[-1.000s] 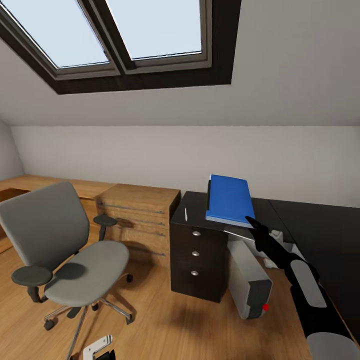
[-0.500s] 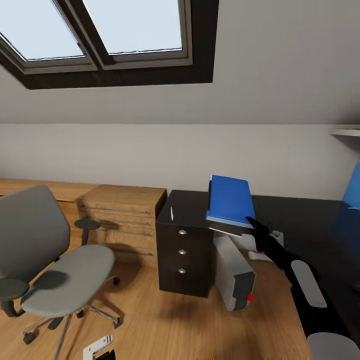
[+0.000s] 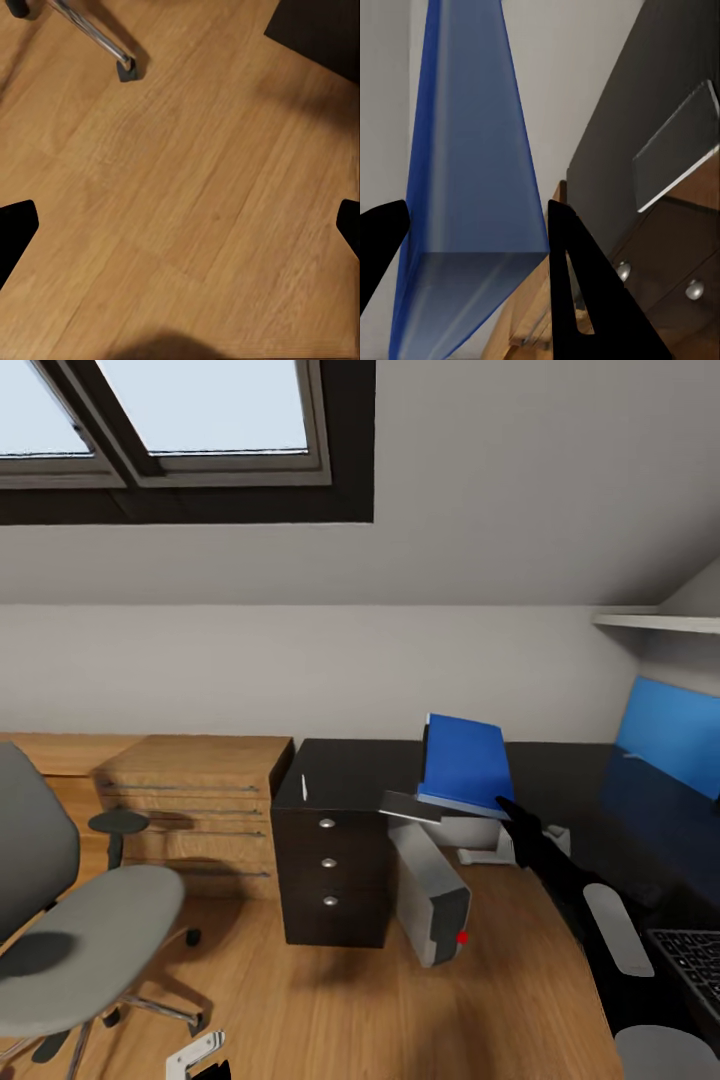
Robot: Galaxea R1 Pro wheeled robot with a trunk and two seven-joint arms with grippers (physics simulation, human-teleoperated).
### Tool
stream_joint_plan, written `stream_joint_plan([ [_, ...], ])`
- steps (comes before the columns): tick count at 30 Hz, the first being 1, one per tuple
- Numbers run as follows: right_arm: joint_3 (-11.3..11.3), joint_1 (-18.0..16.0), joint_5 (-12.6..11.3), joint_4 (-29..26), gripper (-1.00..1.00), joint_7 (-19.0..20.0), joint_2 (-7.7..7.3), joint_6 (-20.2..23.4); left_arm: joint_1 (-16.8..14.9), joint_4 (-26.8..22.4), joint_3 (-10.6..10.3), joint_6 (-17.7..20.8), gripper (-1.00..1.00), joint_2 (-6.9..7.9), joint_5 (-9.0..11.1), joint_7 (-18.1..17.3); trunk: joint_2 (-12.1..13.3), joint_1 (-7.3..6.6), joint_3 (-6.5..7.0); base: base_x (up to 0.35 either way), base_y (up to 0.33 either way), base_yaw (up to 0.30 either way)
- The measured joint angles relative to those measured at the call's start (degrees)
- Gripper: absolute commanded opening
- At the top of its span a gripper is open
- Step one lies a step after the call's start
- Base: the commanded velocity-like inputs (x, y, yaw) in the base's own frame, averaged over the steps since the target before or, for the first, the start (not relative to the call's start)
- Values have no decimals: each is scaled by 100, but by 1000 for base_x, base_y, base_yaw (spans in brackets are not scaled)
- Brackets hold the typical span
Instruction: In the bedroom, organize the workspace by keeping the computer under the desk, ensuring the monitor is on the desk, placing the keyboard on the desk next to the monitor, placing the mouse on the desk next to the keyboard, moving the folder from the swivel chair onto the desk next to the mouse, stacking the notebook on top of the folder with the pen on top of the notebook, and positioning the swivel chair next to the desk.
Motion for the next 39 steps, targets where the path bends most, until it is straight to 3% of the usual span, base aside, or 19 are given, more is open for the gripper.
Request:
stream_joint_plan([
  [17, 15, 0, 19, 137, -100, 0, -9, -14, 0, 28, 0, -11, 100, 0, 4, 12, -1, -3, -52, 62, 0, -263],
  [33, 18, -1, -13, 142, -100, 54, -28, 30, 1, 159, 3, -17, 100, 6, -21, 1, -1, -3, -60, 307, 0, -19],
  [39, 17, 0, -2, 148, -100, 116, -18, 21, 0, 160, 10, -18, 100, 9, -20, -3, 0, 0, -60, 69, 0, -72],
])
